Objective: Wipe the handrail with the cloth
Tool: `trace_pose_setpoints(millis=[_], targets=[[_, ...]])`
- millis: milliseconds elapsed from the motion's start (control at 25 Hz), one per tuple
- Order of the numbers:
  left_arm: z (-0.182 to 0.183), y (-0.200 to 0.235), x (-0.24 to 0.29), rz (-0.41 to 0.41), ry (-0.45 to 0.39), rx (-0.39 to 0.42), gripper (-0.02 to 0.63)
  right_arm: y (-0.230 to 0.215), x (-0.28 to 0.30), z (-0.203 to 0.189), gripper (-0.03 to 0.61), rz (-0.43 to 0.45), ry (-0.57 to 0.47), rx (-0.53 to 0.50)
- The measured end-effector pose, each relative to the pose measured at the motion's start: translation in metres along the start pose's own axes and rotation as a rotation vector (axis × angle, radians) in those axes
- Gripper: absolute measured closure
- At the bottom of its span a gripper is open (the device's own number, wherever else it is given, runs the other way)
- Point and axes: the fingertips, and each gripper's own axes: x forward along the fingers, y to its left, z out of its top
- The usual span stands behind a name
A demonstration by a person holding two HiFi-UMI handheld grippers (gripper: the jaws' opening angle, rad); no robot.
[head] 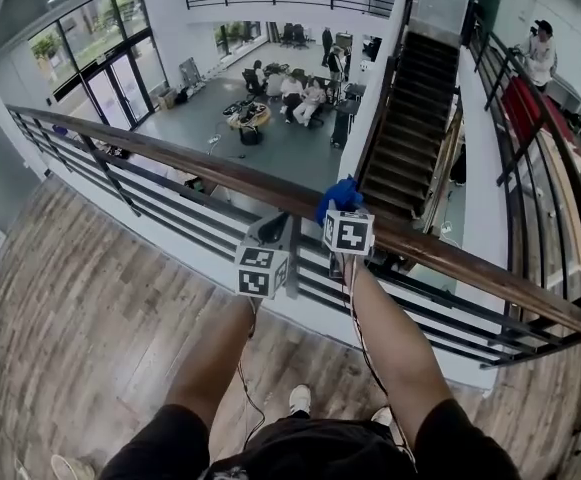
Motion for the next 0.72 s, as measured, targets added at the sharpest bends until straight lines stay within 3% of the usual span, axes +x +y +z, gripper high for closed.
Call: trace_pose_setpoints(millis=[360,720], targets=[[-0.006,-0.052,0.02,-0.033,0.034,0.02,0.601,-0.047,-0.035,-0.015,0.511,-0.033,0.04,-0.043],[-0.008,-0.136,0.043,-0.101,0.073,0.05,0.601,-0.125,-0.093,-0.035,0.511,-0.081,0.078,-0.091]])
